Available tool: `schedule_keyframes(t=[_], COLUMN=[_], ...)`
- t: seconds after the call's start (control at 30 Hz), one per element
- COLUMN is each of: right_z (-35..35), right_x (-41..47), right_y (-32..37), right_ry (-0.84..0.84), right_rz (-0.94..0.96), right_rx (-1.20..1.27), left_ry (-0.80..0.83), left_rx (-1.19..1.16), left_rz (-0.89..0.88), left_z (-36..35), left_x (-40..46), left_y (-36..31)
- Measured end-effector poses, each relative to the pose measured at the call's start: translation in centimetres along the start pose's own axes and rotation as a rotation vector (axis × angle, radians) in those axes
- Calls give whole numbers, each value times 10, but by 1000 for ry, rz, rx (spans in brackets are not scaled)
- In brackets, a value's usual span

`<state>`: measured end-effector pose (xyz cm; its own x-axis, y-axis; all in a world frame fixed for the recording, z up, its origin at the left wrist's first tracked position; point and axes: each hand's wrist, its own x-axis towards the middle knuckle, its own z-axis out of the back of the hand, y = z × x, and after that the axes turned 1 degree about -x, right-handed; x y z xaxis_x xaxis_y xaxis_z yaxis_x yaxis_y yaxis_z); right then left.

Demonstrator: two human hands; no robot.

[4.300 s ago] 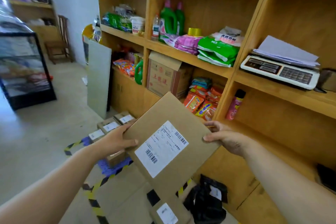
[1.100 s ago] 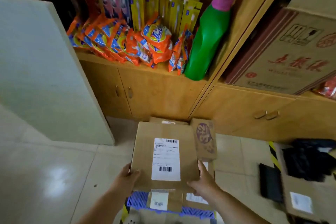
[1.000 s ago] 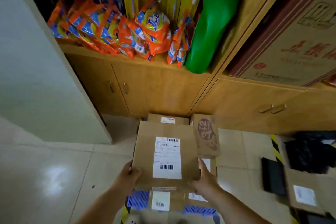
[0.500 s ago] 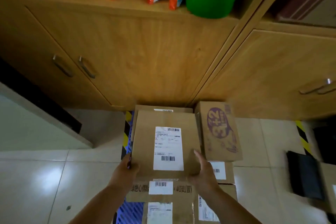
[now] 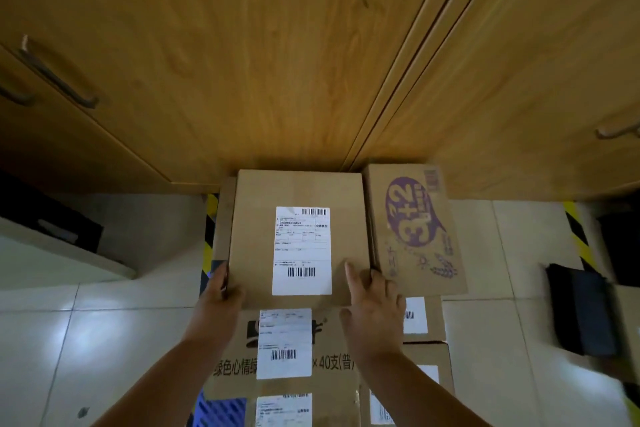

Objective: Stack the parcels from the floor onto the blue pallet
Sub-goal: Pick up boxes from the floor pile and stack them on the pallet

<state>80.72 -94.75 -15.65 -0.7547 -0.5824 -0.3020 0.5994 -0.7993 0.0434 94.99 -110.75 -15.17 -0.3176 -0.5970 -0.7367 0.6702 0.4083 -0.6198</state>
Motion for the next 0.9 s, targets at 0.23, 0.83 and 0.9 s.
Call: schedule_keyframes(t=[0.23, 0.83, 0.9], right_z=[-3, 22, 19], right_x=[5, 83, 79], right_y=[-12, -124, -124], right_ry=[-110, 130, 123], right_rz=[97, -417, -411], right_rx=[-47, 590, 585], left_ry=[-50, -131, -143], left_rx=[17, -8, 1], left_rz=[-46, -77, -82], left_z=[-11, -24, -25], left_x=[1, 13, 14], left_y=[5, -1, 0])
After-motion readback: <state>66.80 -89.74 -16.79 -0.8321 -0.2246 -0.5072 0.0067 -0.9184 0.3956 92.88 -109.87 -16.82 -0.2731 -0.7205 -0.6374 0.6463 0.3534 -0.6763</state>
